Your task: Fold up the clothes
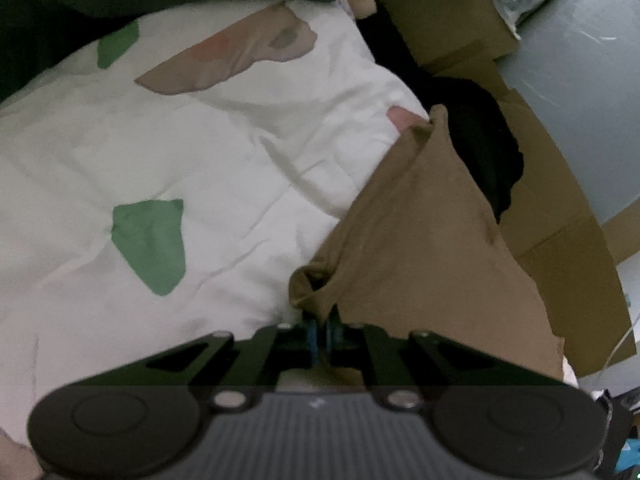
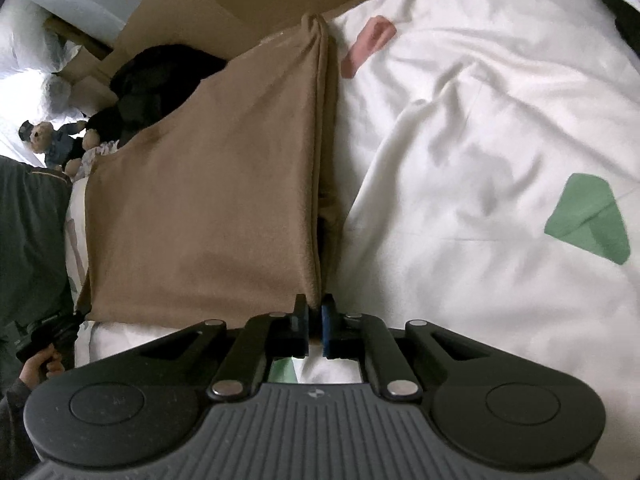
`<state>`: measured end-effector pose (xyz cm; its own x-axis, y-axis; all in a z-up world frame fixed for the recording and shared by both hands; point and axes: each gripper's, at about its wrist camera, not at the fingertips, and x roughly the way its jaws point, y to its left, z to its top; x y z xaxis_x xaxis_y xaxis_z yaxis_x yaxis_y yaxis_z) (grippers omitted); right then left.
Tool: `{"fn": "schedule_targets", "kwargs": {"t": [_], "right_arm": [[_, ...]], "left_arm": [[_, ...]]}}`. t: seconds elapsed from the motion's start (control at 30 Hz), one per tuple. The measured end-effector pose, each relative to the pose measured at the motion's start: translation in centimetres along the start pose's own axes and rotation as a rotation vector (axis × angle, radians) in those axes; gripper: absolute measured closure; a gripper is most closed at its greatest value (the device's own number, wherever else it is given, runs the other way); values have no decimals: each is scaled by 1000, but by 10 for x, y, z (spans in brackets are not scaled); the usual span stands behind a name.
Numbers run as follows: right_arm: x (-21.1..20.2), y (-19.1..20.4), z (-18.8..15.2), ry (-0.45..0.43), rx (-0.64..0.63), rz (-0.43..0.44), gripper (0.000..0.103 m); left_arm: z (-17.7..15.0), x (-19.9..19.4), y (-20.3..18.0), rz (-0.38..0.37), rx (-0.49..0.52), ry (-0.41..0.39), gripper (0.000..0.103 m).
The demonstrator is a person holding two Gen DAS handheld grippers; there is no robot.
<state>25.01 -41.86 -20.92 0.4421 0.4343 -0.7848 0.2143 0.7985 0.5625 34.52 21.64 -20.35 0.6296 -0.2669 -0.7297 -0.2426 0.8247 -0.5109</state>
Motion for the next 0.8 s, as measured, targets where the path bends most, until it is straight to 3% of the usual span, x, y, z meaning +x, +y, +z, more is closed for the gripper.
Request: {"fn": "schedule_targets", "kwargs": {"t": [0.2,0.8], "right_arm": [[-14,-7,5,-5,-14,-11,98],[-38,-23,1,16,-57,-86,98]], "left_arm": [[-10,-13,-9,11,20,-1,99],[-81,-72,-26,42,-95,3,100]]}}
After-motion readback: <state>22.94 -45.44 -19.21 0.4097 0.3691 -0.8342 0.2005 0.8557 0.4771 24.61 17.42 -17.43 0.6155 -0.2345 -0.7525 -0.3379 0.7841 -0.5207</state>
